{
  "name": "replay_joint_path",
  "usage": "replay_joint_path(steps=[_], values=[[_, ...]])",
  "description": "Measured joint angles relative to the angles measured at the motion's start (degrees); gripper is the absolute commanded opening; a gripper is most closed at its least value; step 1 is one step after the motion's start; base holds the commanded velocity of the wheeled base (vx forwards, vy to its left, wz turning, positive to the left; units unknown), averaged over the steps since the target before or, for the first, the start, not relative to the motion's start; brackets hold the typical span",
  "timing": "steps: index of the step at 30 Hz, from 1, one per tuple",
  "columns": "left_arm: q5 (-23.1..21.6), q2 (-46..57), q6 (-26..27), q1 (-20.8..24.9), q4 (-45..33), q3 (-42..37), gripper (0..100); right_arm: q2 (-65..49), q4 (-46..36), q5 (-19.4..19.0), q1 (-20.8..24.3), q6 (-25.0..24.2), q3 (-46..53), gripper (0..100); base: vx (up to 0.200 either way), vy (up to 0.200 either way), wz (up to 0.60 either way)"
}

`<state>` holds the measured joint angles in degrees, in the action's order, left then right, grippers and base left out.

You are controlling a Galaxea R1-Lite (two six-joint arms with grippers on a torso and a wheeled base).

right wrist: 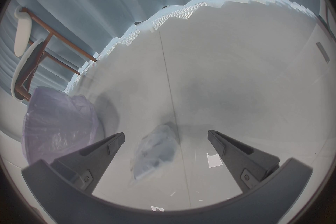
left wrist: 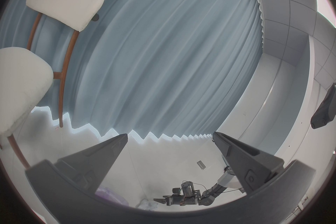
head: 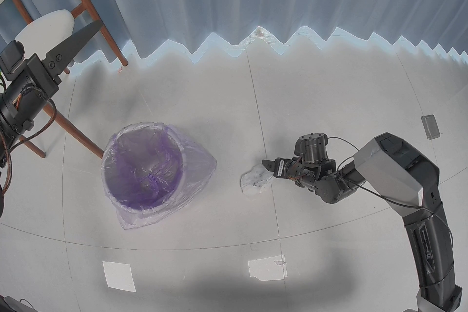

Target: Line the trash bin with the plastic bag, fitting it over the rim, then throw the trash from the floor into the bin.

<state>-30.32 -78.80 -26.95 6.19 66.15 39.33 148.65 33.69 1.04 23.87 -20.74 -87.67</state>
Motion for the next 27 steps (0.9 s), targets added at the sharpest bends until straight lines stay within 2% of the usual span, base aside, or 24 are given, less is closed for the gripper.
replay_joint_path(steps=[7,13,19,27], values=[[-0.88,-0.78,-1.78,-0.74,-0.51,0.72,100,6.14,-7.64,0.05,1.21,-2.77,-11.03,100,-0.171,0.0,0.0],[-1.29,-1.99,-2.6,-3.3,-0.11,2.16,100,10.56,-10.98,0.07,1.79,-4.58,-18.14,100,0.0,0.0,0.0],[-1.67,-3.28,-7.2,-6.77,-0.02,4.22,100,14.52,-15.25,0.09,1.88,-7.86,-24.84,100,0.0,0.0,0.0],[-1.82,-4.05,-8.11,-9.47,0.04,5.73,100,17.97,-15.88,0.0,1.6,-9.36,-26.93,100,0.0,0.0,0.0]])
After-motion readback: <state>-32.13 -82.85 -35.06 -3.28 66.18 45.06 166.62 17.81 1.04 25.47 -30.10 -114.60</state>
